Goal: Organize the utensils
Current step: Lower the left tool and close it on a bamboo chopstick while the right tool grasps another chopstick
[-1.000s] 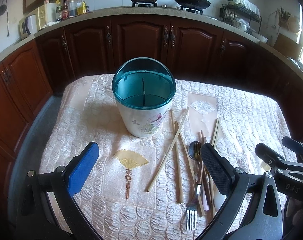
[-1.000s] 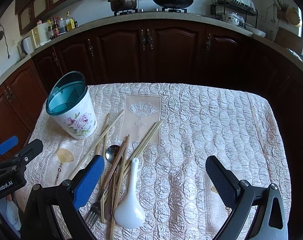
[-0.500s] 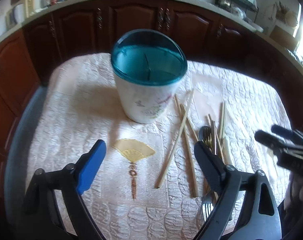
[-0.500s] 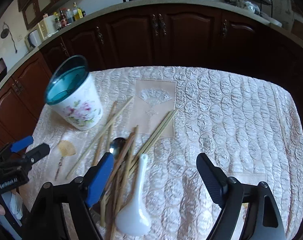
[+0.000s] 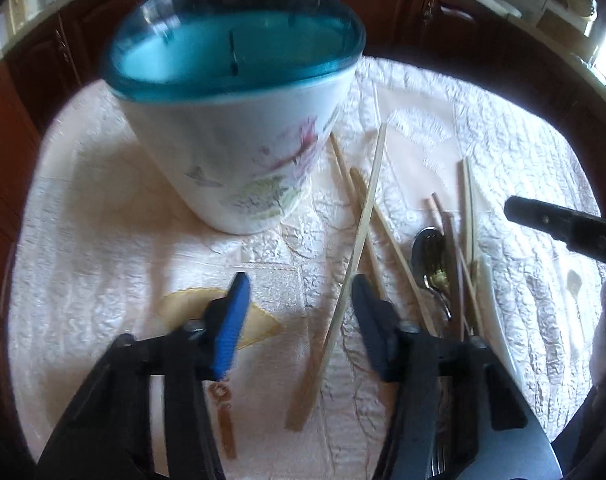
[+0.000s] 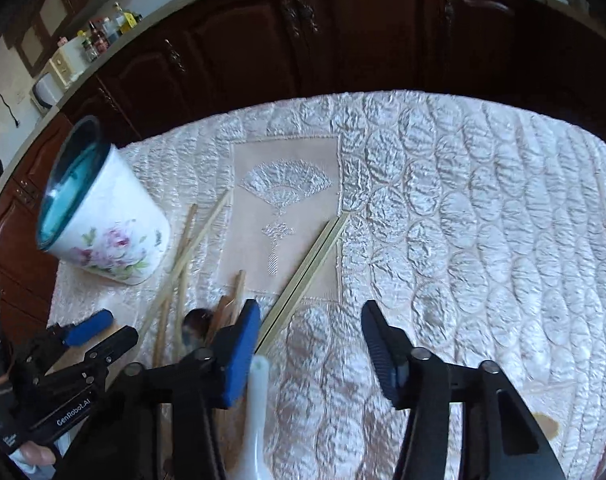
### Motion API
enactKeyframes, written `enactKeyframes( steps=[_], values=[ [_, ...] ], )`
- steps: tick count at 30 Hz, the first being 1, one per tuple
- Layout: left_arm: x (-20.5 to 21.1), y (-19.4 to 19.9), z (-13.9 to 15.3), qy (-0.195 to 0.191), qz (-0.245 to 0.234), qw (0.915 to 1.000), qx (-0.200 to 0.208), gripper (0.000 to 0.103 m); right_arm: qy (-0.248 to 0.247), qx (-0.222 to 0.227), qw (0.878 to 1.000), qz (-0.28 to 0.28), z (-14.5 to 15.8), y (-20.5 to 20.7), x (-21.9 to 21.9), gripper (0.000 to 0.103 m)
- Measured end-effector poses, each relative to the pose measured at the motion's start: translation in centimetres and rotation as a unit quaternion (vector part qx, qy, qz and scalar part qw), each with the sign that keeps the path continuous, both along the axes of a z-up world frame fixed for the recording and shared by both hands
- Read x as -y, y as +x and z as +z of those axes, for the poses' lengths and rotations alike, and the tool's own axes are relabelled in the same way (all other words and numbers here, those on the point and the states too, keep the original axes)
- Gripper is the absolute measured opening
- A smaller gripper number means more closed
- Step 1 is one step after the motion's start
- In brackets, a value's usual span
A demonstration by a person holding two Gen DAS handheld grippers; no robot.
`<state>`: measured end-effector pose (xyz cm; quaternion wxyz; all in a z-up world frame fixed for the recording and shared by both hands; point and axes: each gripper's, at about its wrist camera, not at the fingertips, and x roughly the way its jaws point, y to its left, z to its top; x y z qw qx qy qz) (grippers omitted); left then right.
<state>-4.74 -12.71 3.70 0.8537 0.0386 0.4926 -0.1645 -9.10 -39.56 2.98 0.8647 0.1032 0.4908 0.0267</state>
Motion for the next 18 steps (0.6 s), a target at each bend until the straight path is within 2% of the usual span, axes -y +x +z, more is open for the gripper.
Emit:
enactKeyframes(
  steps=[1,3,4,5,6,8,13,16,18],
  values=[
    [0.0,0.2,-0.2,-0.006,-0.002,1.0,-0.007,0.033,0.002,-0.002,1.0,0.0,-0.3,0.5,-0.1,0.047],
    [0.0,0.3,-0.3,-0.031,-0.01,0.9994,-0.016,0.015,0.007,-0.007,1.0,-0.001,-1.1,1.4,-0.3,0.04],
    [0.1,0.3,-0.4,-0.034,-0.014,0.9992,-0.018,0.012,0.01,-0.011,1.0,-0.003,-1.5,1.9,-0.3,0.039],
    [0.3,0.0,-0.3,-0.034,-0.017,0.9991,-0.019,0.008,0.016,-0.015,1.0,-0.005,-1.9,2.4,-0.3,0.033],
    [0.3,-0.1,-0.3,-0.032,-0.018,0.9991,-0.02,0.006,0.021,-0.018,1.0,-0.005,-2.2,2.7,-0.3,0.026],
    [0.1,-0.6,-0.3,-0.032,-0.019,0.999,-0.025,0.004,0.028,-0.022,0.999,-0.004,-2.9,3.4,-0.5,0.021],
    [-1.0,-2.3,-0.4,-0.028,-0.019,0.9989,-0.032,0.003,0.052,-0.017,0.998,0.002,-4.0,4.6,-0.6,0.013],
    [-1.9,-2.9,-0.1,-0.027,-0.014,0.9991,-0.029,0.002,0.053,-0.014,0.998,0.01,-3.7,4.6,-0.4,0.006],
    [-2.0,-2.8,0.2,-0.032,-0.015,0.9991,-0.025,0.003,0.051,-0.012,0.999,0.013,-3.2,3.9,0.3,0.005]
  ],
)
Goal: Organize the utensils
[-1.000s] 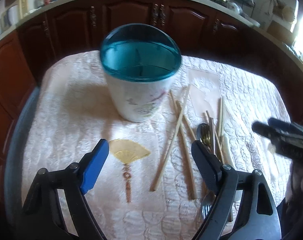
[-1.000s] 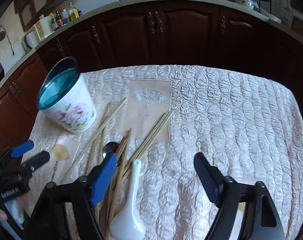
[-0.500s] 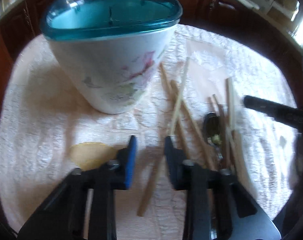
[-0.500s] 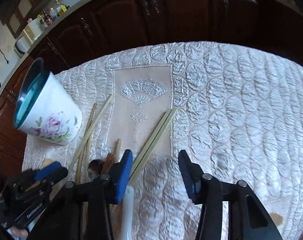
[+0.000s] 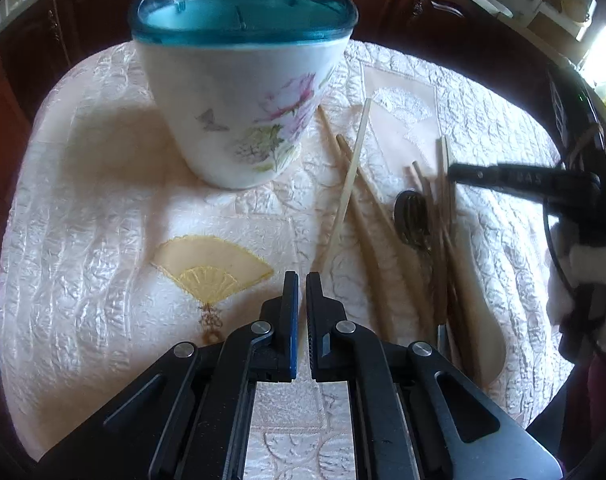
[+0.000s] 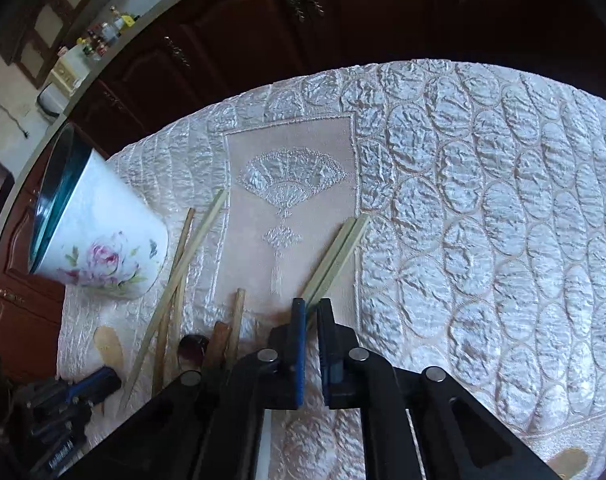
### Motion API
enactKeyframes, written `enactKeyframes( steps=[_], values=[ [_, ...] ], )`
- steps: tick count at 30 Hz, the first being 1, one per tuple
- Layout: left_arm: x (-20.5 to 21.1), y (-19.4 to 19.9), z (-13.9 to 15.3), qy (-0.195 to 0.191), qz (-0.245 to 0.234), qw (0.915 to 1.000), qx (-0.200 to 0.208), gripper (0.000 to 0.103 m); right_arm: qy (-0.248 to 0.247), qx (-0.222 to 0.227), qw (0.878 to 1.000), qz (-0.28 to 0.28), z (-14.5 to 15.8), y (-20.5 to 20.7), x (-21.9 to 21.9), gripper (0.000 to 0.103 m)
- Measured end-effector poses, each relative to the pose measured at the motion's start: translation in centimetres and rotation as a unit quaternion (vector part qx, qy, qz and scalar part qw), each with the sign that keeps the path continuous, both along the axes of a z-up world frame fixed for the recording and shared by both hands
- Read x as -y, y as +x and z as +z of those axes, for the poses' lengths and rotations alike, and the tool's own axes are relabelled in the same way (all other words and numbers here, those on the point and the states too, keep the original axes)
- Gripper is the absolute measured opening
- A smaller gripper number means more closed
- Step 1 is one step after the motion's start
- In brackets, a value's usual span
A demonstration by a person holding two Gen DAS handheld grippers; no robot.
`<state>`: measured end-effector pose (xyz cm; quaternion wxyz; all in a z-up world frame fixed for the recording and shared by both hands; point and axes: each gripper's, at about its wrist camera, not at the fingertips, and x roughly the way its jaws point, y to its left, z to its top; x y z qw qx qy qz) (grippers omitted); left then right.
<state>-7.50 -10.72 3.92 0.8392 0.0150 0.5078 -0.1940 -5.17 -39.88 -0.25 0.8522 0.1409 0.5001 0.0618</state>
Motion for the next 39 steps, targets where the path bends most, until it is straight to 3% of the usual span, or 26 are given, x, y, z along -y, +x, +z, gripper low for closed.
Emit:
enactKeyframes(
  steps=[4,6,9,14,18,21,22,23,24,28,33,39],
  values=[
    [1.1,0.8,-0.1,0.005,-0.005,1.0,0.001,0.015,-0.013,-0.003,1.0,-0.01,0.0,-0.7,1.4,0.004],
    [1.6,1.1,-0.3,0.008,-0.001,1.0,0.005,0.023,0.008,0.002,1.0,-0.023,0.1,-1.1,2.4,0.004],
    [1.9,1.6,-0.4,0.013,0.008,0.9998,0.012,0.023,0.047,0.01,0.998,-0.043,0.9,-1.1,3.2,0.005],
    [2.8,3.2,-0.5,0.015,0.015,0.9997,0.015,0.028,0.05,-0.011,0.998,-0.024,0.3,1.0,1.9,0.023],
    [3.1,4.0,-1.1,0.024,0.011,0.9996,0.005,0.033,0.043,-0.014,0.999,-0.024,-0.8,3.3,0.3,0.019],
    [3.9,4.8,-2.1,0.023,0.004,0.9996,-0.016,0.031,0.062,-0.011,0.998,-0.018,-0.9,3.6,-0.4,0.017],
    [3.9,4.7,-2.1,0.021,0.003,0.9997,-0.013,0.025,0.065,-0.006,0.998,-0.019,-0.6,3.5,-0.2,0.017],
    [3.9,4.7,-2.1,0.02,-0.001,0.9997,-0.013,0.009,0.07,-0.001,0.997,-0.02,-0.1,3.4,0.0,0.017],
    [3.8,4.5,-2.1,0.017,-0.006,0.9997,-0.017,0.005,0.078,0.004,0.997,-0.022,0.4,3.1,0.1,0.017],
    [3.1,3.4,-1.8,0.003,-0.018,0.9995,-0.027,0.004,0.126,0.026,0.991,-0.023,2.4,1.5,1.6,0.016],
    [1.8,0.6,-0.8,-0.018,-0.03,0.9986,-0.04,0.004,0.137,0.036,0.99,-0.016,4.0,0.3,2.6,0.016],
    [0.3,-3.4,0.8,-0.02,-0.057,0.9969,-0.05,0.004,0.073,0.016,0.997,-0.012,4.0,-3.1,5.0,0.015]
  ],
)
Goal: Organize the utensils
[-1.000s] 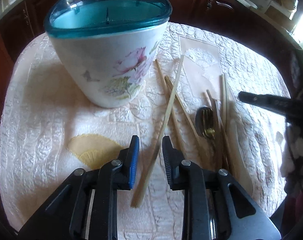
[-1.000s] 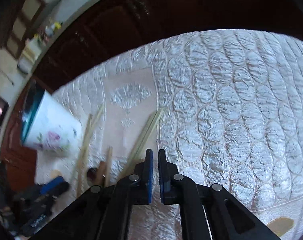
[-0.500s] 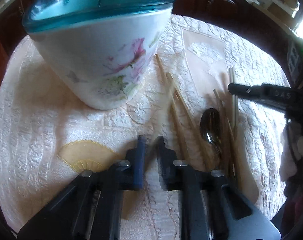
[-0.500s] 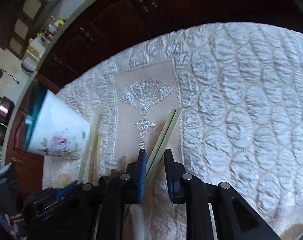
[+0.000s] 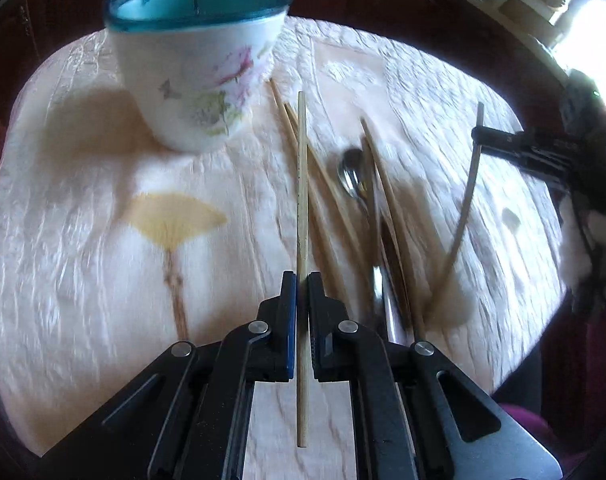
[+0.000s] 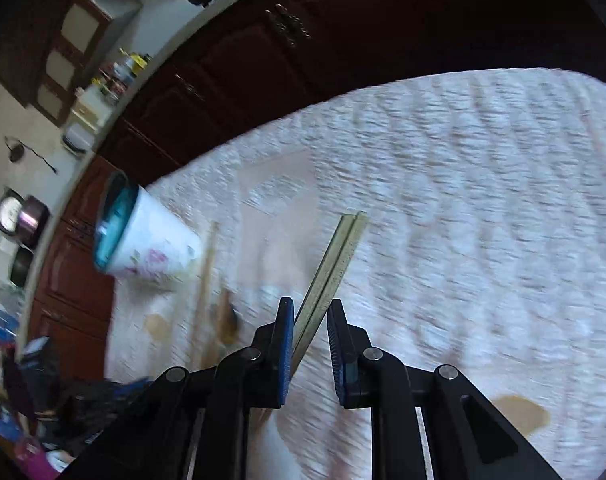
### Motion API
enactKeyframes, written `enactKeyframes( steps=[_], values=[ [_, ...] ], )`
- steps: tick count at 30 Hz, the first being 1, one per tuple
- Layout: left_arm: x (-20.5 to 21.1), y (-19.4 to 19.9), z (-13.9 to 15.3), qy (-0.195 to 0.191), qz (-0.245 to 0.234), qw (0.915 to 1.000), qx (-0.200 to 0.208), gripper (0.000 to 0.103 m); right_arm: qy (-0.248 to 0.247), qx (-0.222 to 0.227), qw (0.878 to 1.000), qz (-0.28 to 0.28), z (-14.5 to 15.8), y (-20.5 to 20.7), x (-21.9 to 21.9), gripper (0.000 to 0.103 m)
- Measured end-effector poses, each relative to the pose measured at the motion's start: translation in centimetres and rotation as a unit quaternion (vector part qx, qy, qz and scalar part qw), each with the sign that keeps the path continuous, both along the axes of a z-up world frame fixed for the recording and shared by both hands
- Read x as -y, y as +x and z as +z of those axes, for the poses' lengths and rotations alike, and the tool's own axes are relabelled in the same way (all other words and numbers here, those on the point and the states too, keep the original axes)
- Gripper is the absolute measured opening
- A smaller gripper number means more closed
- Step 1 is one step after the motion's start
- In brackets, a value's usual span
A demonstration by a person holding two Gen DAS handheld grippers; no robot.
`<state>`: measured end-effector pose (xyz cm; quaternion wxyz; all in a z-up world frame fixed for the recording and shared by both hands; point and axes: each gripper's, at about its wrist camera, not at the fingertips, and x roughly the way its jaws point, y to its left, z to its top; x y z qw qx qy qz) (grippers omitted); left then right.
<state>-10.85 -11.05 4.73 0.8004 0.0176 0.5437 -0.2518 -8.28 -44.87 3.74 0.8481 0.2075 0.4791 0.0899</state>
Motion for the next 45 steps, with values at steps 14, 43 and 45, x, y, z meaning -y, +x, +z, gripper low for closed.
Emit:
enactKeyframes(
  steps=[14,43,45],
  values=[
    [-0.1,-3.0,-0.9,0.017,-0.015,0.9997,-0.002,0.011,-0.077,-0.065,0.995,0.007,-3.2,-1.3,4.3,0.03],
    [4.4,6.5,-2.0,0.033,-0.033,0.9988,0.012,0.016,-0.14,-0.073,0.987,0.013,-5.1,3.0,1.0,0.013],
    [4.8,6.6,-2.0,0.038,-0.042,0.9983,0.013,0.016,-0.131,-0.071,0.989,0.01,-5.1,3.0,1.2,0.008]
  ],
)
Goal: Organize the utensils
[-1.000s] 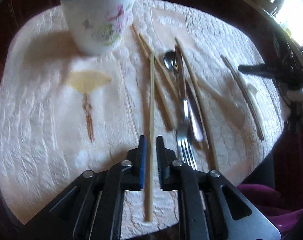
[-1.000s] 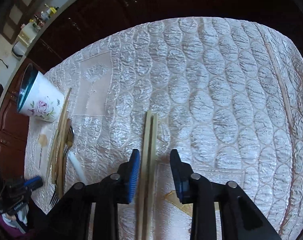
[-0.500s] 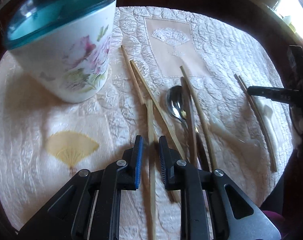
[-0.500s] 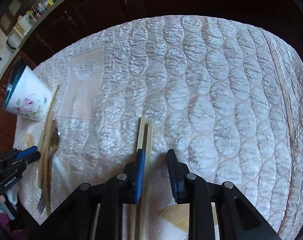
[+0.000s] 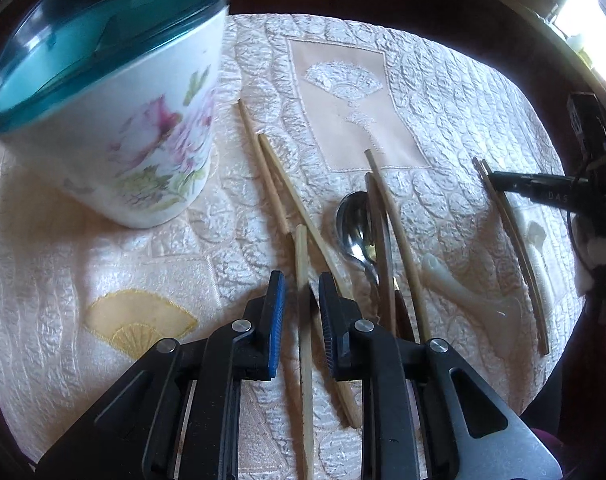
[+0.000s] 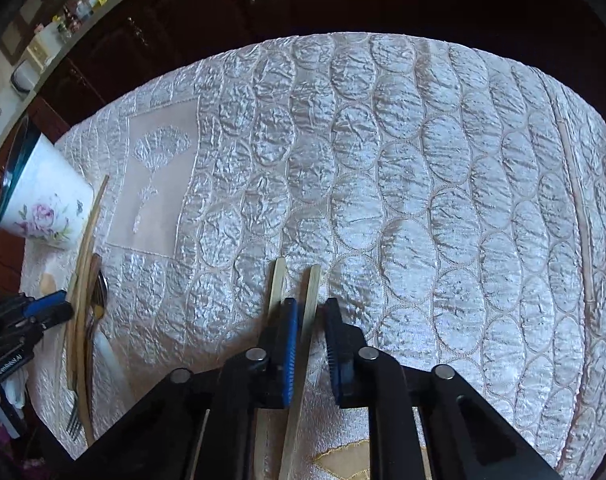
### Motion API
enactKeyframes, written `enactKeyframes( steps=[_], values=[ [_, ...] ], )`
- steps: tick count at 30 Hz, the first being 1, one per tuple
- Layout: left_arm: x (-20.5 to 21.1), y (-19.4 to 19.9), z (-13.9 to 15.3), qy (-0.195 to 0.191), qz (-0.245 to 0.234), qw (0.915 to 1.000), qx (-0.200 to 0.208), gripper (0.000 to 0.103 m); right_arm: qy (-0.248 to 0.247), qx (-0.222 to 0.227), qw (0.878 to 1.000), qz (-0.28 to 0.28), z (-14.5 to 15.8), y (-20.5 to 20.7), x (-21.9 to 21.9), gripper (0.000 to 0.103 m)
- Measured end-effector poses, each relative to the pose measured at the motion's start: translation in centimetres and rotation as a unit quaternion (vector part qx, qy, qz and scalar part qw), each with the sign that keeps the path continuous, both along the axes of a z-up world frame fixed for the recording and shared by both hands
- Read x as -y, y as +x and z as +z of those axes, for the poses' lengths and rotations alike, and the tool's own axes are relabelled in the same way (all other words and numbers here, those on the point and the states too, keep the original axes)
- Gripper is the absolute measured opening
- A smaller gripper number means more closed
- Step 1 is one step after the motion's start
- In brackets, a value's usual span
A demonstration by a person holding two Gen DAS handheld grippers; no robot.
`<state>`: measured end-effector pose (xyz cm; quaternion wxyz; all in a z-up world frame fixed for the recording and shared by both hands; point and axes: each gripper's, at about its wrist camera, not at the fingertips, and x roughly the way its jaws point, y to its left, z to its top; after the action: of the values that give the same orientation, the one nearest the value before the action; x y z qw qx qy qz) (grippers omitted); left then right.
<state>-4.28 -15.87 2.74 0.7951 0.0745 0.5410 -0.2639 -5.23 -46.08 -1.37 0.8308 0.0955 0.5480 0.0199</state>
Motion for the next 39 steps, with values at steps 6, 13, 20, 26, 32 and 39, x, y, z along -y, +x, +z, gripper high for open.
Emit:
enactKeyframes(
  steps=[6,13,20,26,32,39],
  values=[
    [0.4,0.2,-0.4,0.011,0.002,0.9999,0.001,0.01,0.018,0.019,1.0,0.009,1.4,-1.0,0.0,0.005],
    [-1.4,-1.2,3.5,-0.023,0.016,0.9991,0.032,0.006,0.035,0.074,0.996,0.025,6.5,-3.3,-0.6,0.005],
    [-3.7,-2.5,6.7,-0.056,0.02,0.9973,0.043,0.006,0.042,0.103,0.993,0.045,10.0,-5.2,-1.6,0.005],
    [-3.6,-3.5,5.5,-0.047,0.013,0.9986,0.019,0.006,0.038,0.097,0.993,0.054,9.0,-6.0,-3.2,0.005],
    [-3.4,-4.2,5.0,-0.055,0.011,0.9983,0.011,0.006,0.04,0.098,0.992,0.062,9.1,-6.6,-4.0,0.005],
    [-3.4,-3.5,2.3,-0.049,0.016,0.9985,-0.02,0.006,0.04,0.097,0.992,0.064,9.1,-6.8,-4.4,0.005]
  ],
)
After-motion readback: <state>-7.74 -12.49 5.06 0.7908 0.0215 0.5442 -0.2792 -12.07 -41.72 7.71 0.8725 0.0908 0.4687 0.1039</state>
